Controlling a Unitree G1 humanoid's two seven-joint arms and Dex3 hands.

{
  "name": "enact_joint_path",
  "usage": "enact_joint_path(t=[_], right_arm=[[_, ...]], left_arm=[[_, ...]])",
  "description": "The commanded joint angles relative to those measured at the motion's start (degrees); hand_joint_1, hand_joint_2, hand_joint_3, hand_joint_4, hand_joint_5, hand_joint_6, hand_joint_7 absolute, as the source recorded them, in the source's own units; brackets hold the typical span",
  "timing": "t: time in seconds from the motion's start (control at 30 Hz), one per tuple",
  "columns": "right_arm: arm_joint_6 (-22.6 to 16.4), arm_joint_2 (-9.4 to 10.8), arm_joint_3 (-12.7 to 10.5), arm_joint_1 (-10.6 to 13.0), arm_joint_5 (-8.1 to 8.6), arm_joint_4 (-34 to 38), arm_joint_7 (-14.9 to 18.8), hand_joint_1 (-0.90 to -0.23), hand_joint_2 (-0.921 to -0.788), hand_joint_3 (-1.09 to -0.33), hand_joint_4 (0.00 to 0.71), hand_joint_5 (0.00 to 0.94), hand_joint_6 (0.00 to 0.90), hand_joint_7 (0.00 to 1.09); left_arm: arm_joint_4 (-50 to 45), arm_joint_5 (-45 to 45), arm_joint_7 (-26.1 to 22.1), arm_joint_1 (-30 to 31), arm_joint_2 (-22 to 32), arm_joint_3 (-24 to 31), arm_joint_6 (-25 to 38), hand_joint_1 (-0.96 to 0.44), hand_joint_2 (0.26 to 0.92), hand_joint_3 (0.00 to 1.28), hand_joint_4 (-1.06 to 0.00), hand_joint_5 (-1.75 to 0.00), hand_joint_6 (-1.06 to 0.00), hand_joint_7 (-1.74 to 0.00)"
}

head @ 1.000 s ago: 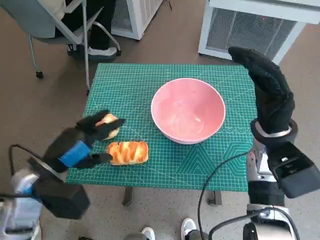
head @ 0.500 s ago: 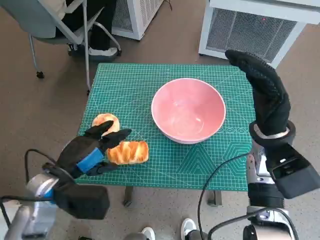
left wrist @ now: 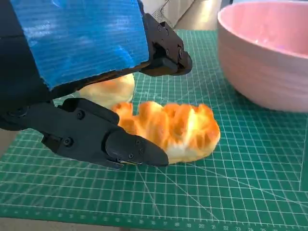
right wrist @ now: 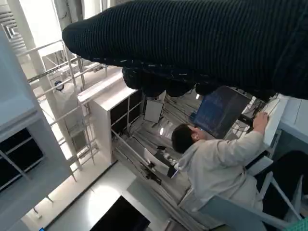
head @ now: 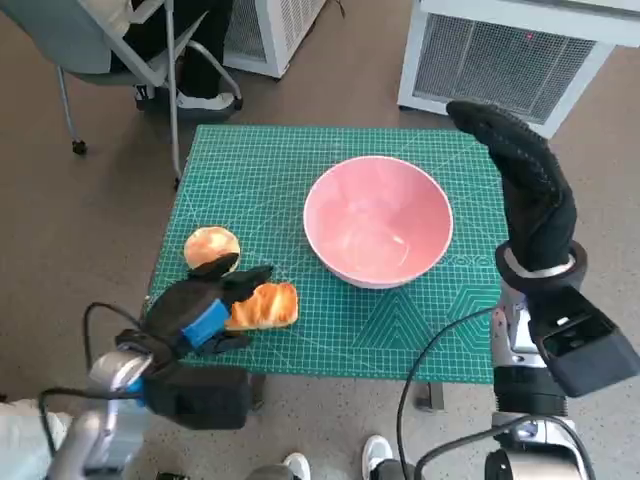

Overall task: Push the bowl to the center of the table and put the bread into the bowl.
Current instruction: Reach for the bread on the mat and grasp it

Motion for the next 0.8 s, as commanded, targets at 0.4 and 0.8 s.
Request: enact_joint_path(t=[0.4,0.8], right_arm=[[0.62,0.34,0.42,2.46,0.14,-0.37,-0.76,-0.614,-0.921,-0.776,0.295,0.002,-0.001,0.71],[1.02,0.41,0.66,3.2,0.13,-1.5,-1.19,-0.617,-0.921,-0.778,0.295,0.002,-0.001,0.71]], left_arm=[[11.96,1.21,8.29,-3.05,-6.07,-4.38,-0.14,-0.42,0.888,0.0,-0.29,-0.03,-0.36,-0.01],[15.97,0.57,13.54,-3.83,-8.1,-5.3,-1.5,-0.3,0.919,0.15,-0.64,-0.51,-0.55,-0.98]])
